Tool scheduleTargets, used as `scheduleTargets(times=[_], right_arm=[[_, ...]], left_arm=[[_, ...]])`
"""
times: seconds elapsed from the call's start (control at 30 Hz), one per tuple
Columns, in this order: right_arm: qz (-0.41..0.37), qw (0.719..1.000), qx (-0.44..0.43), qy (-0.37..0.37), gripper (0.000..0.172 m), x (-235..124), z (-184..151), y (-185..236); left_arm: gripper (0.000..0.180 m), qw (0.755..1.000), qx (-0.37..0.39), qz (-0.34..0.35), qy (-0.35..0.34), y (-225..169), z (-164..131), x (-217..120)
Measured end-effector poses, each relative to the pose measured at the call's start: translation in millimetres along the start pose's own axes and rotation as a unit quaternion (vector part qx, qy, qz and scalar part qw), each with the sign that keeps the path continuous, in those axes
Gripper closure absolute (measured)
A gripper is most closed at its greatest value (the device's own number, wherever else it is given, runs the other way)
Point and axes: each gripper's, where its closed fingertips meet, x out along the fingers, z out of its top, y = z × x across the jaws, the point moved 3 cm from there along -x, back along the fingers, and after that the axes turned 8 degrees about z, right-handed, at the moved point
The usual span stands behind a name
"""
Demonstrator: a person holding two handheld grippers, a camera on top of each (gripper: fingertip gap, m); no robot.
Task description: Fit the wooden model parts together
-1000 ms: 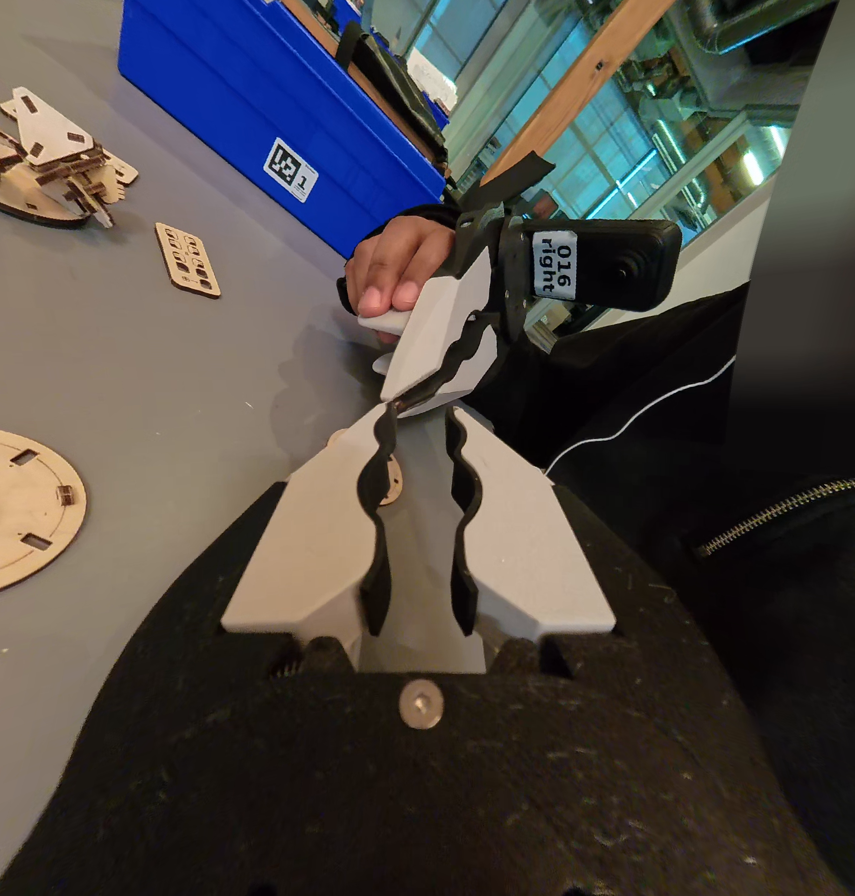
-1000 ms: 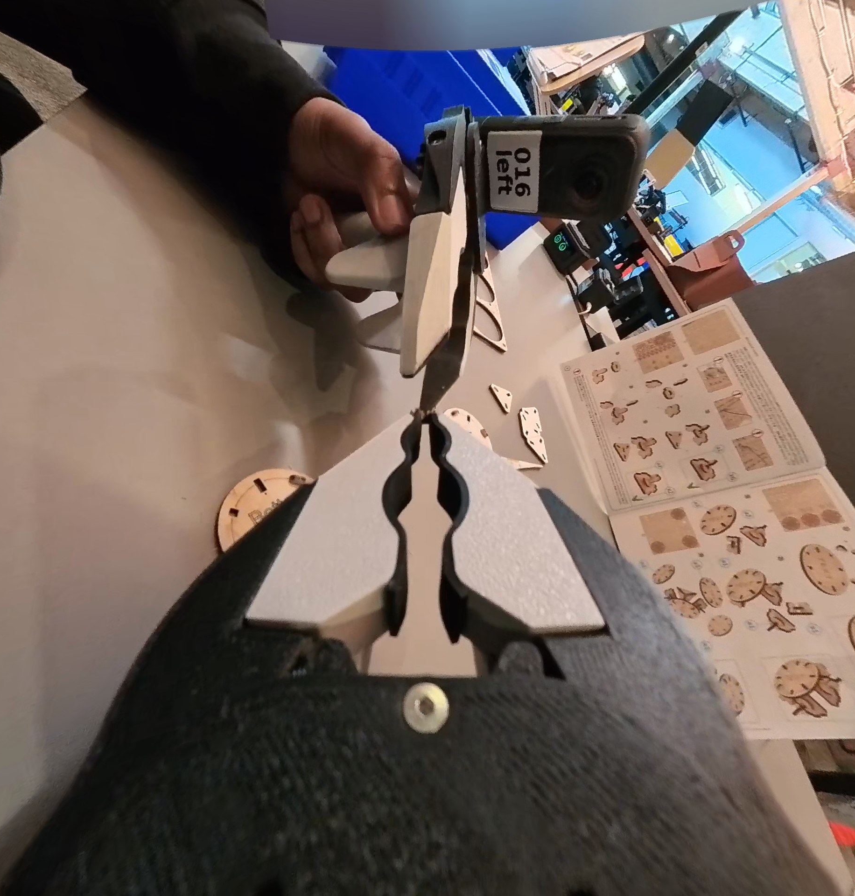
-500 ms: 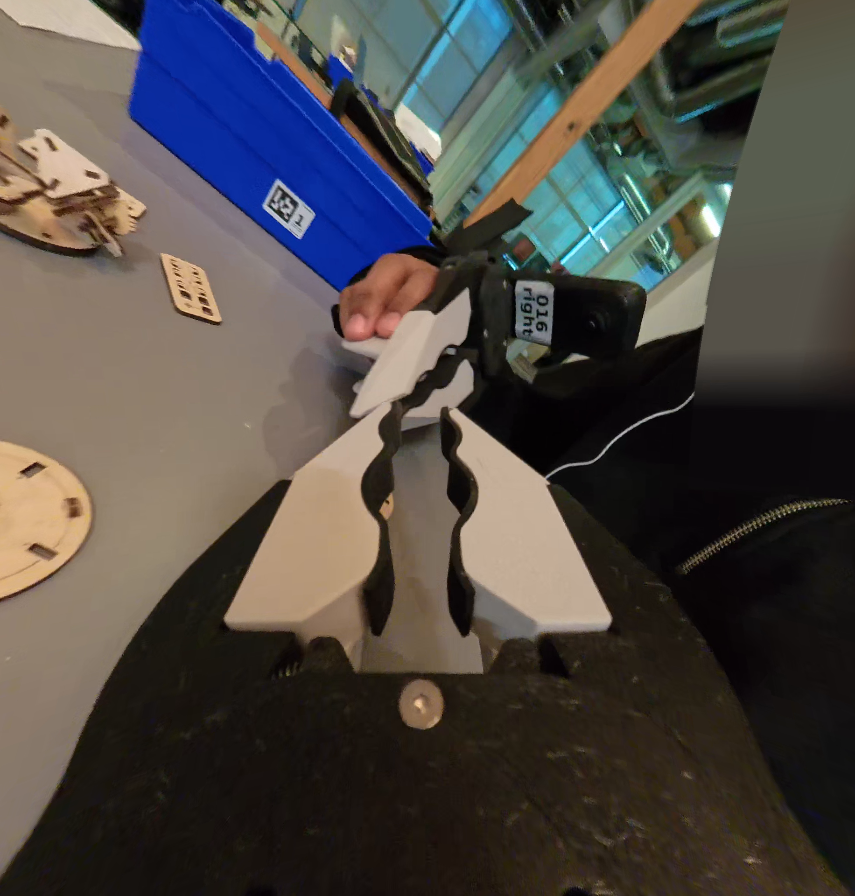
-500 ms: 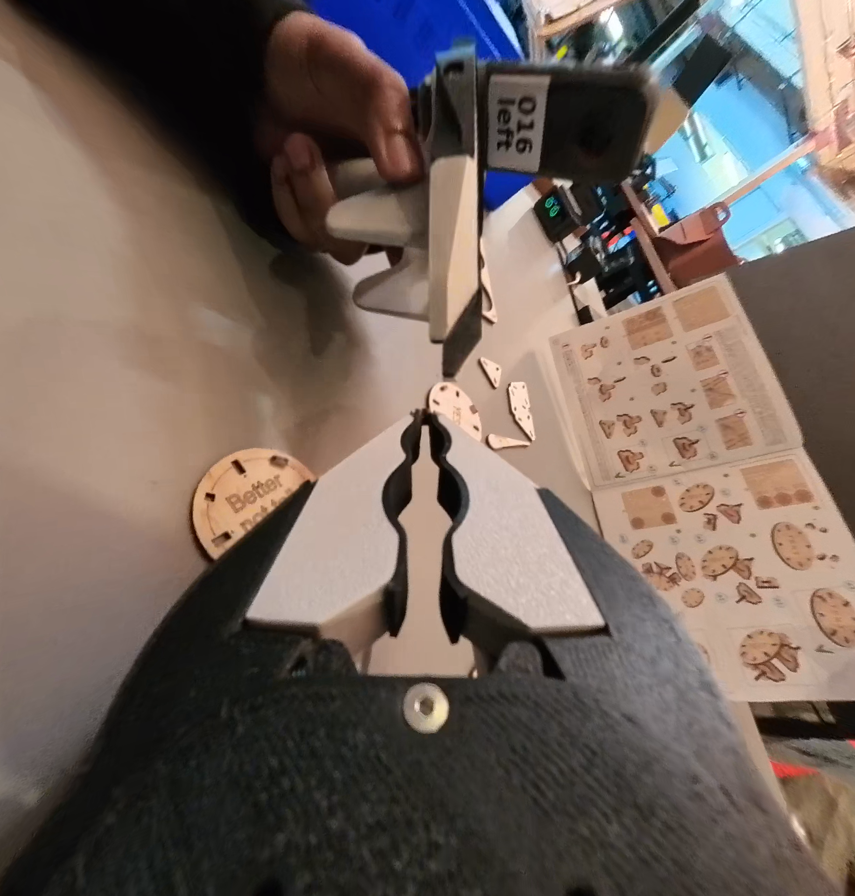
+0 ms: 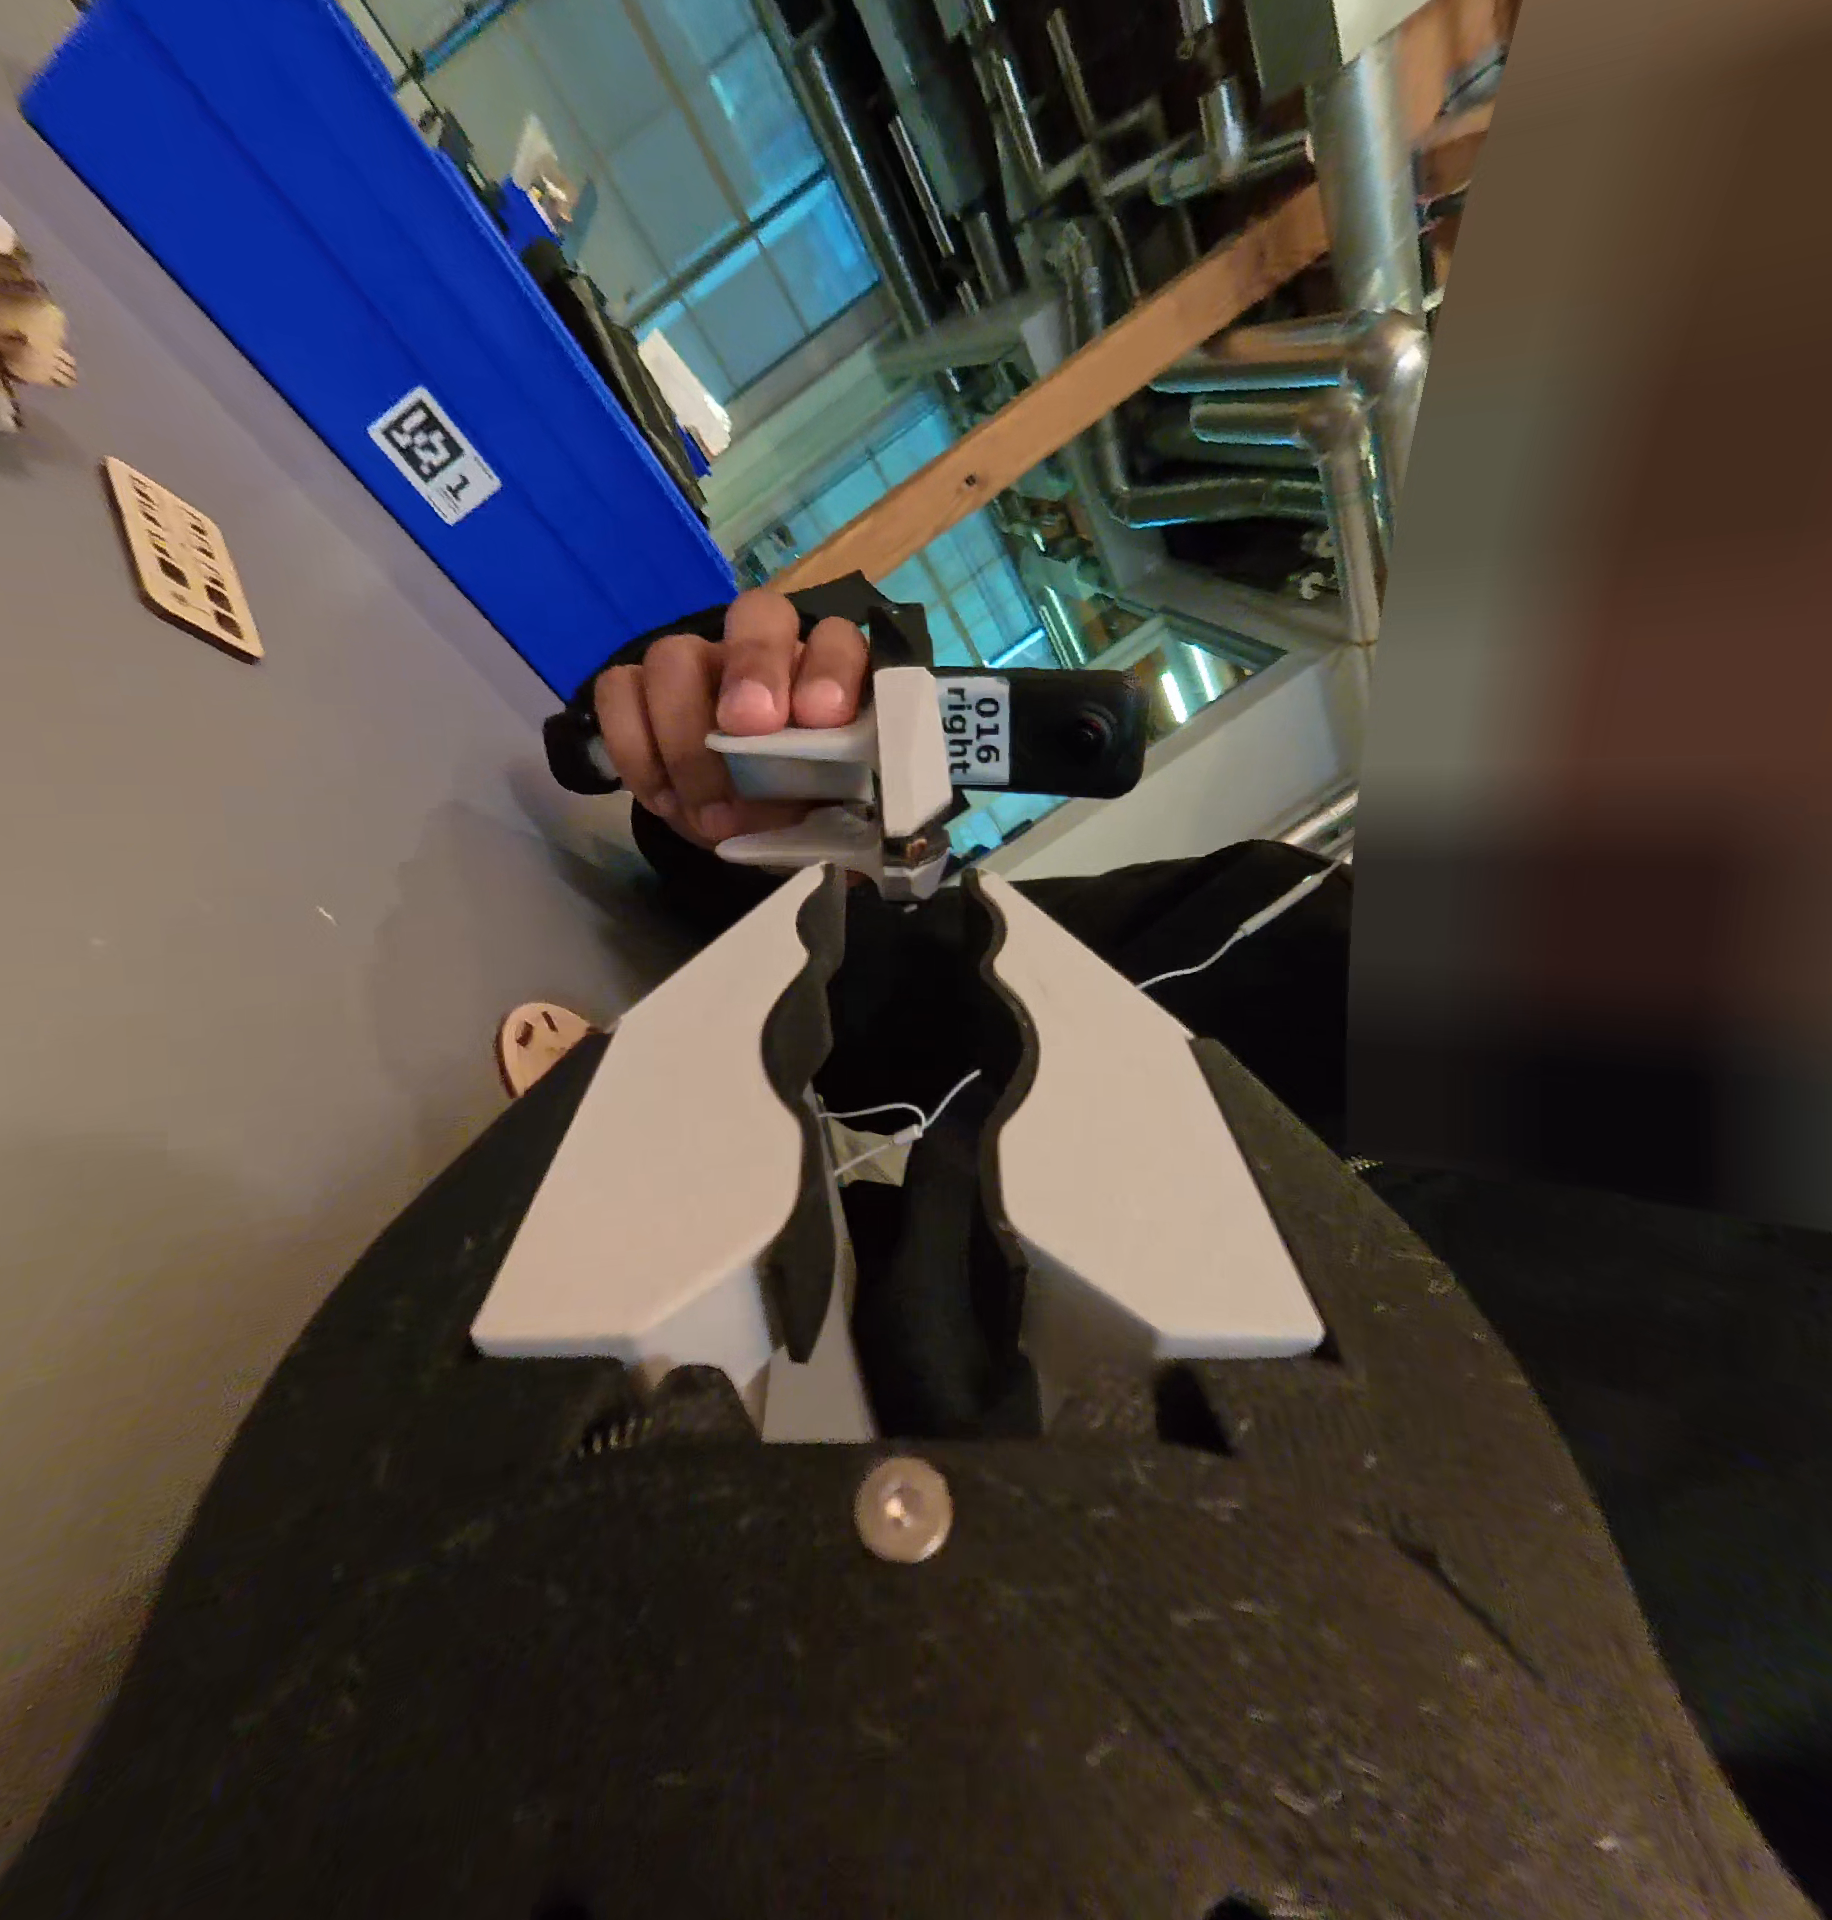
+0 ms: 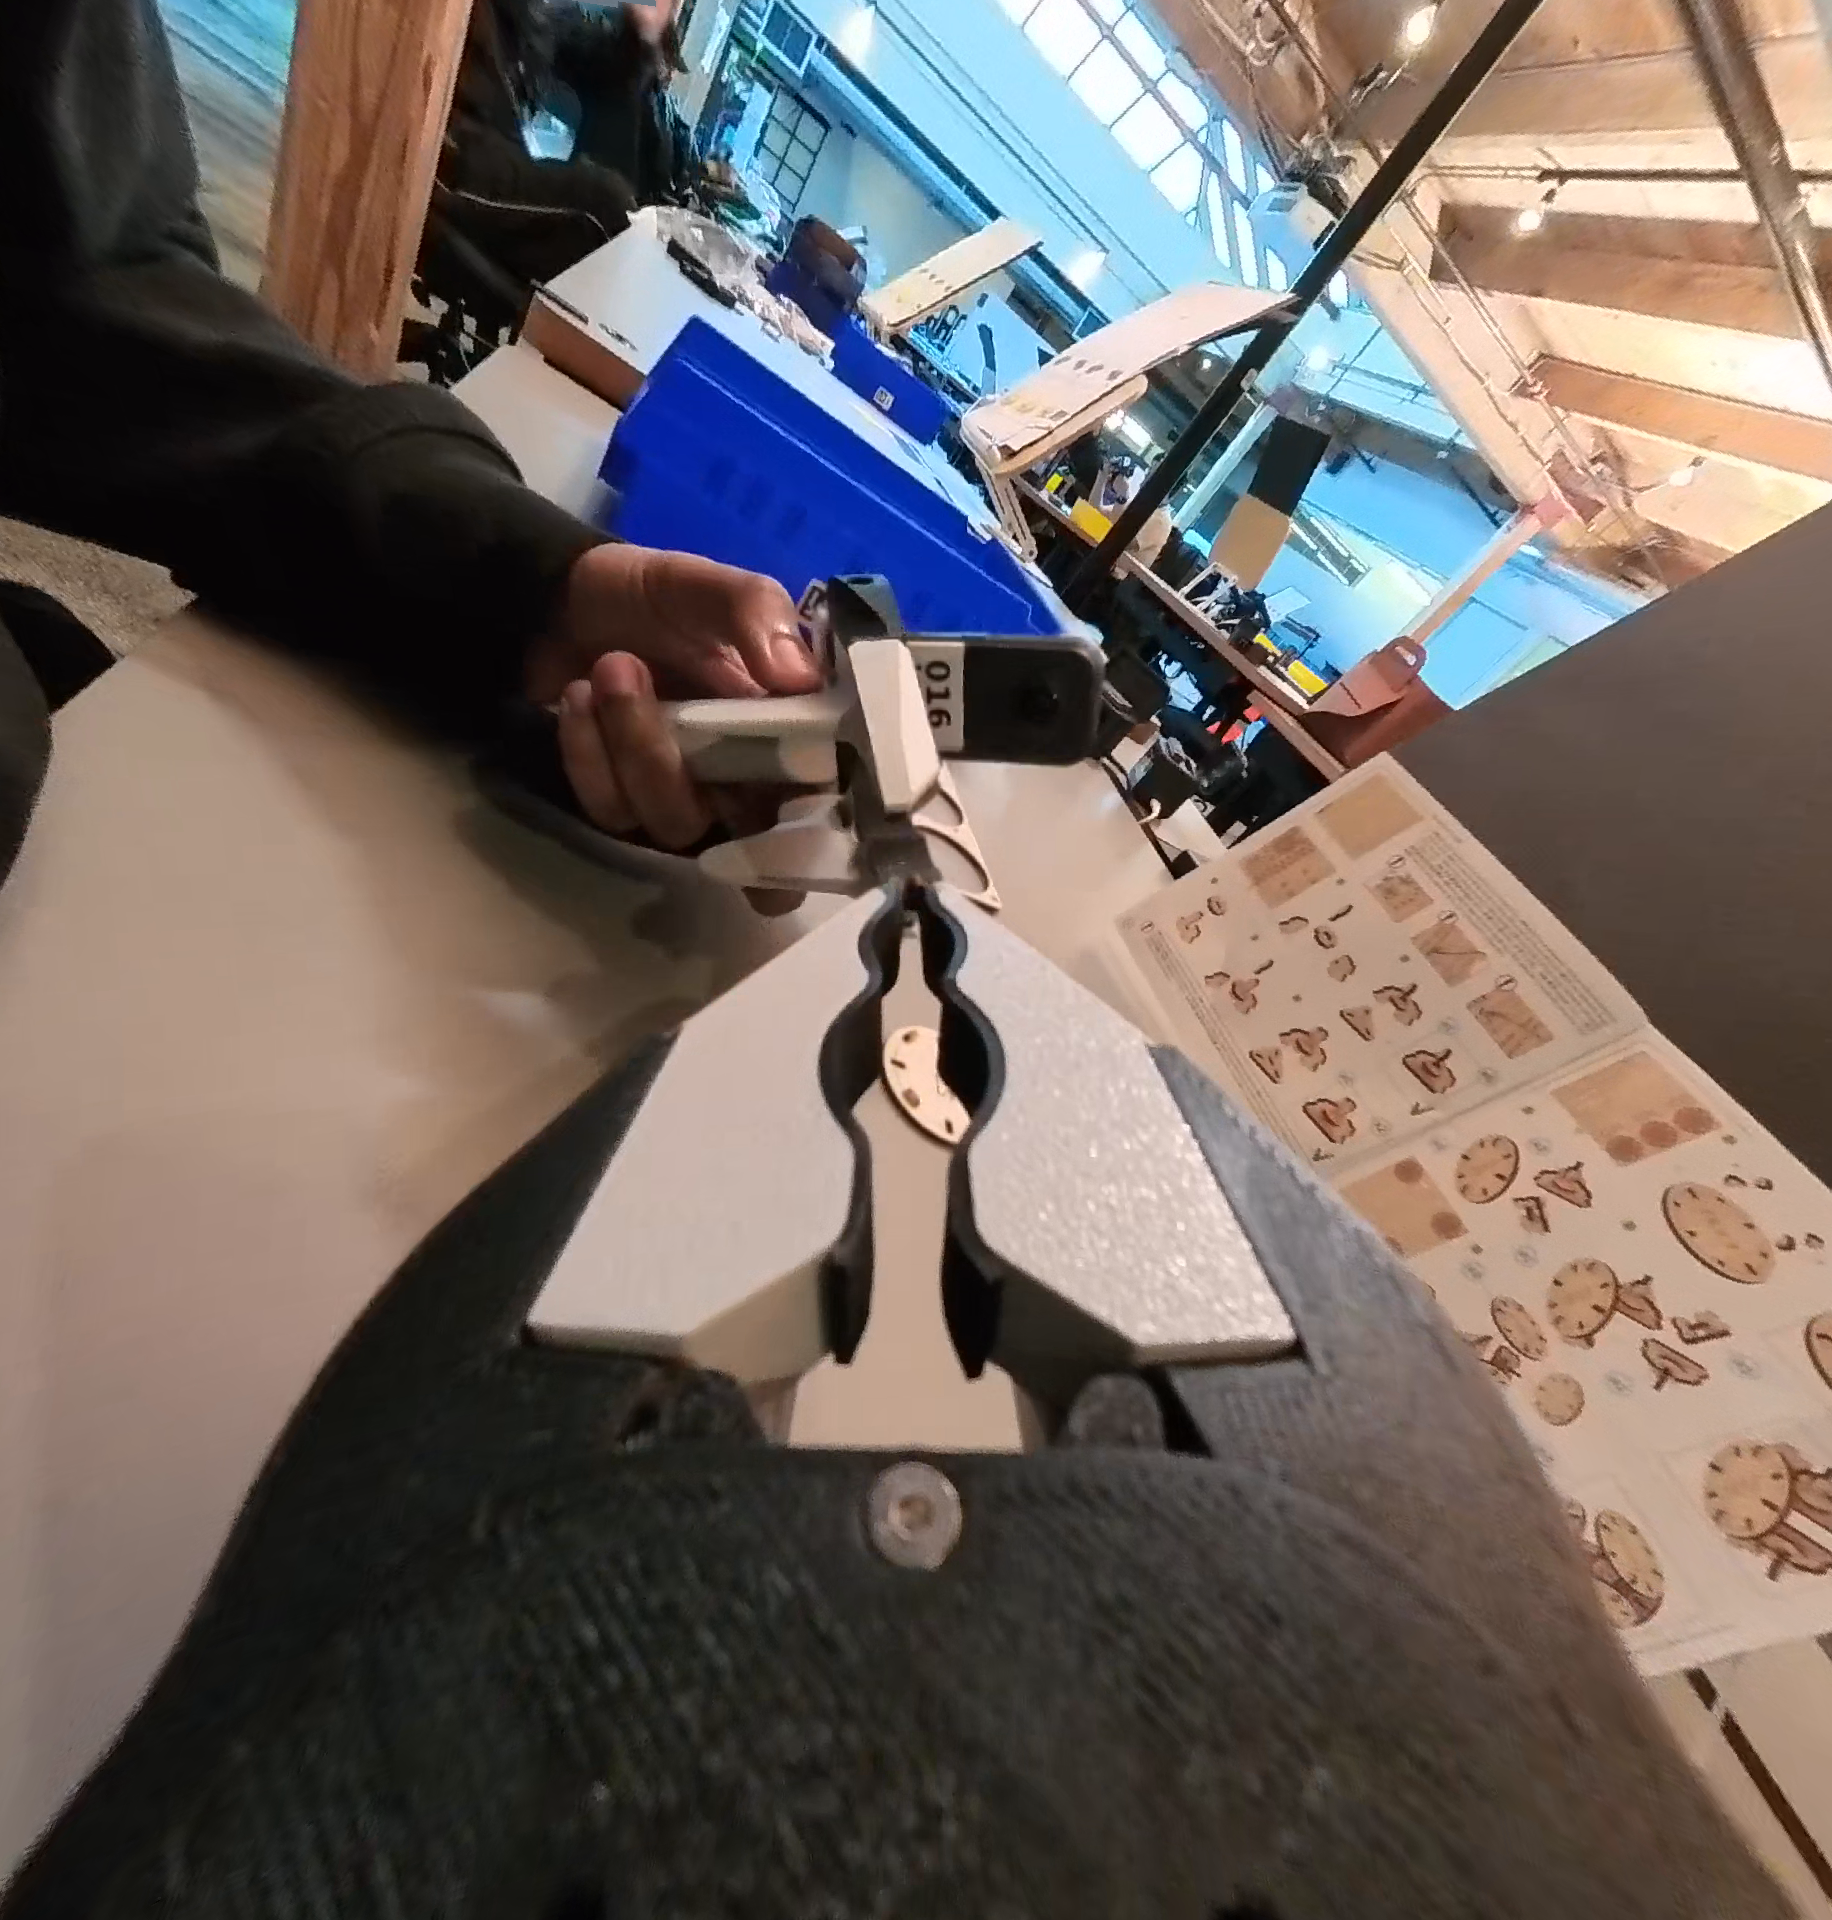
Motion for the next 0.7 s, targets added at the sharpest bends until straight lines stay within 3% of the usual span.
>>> scheduleTargets(times=[0.3,0.7], right_arm=[[0.018,1.000,-0.008,0.004,0.171,5.7,-2.3,8.6],[0.024,1.000,-0.009,0.001,0.171,6.4,-0.6,10.7]], left_arm=[[0.177,1.000,-0.007,0.000,0.018,0.9,-5.7,3.1],[0.176,0.999,-0.024,-0.015,0.030,0.8,-9.6,5.9]])
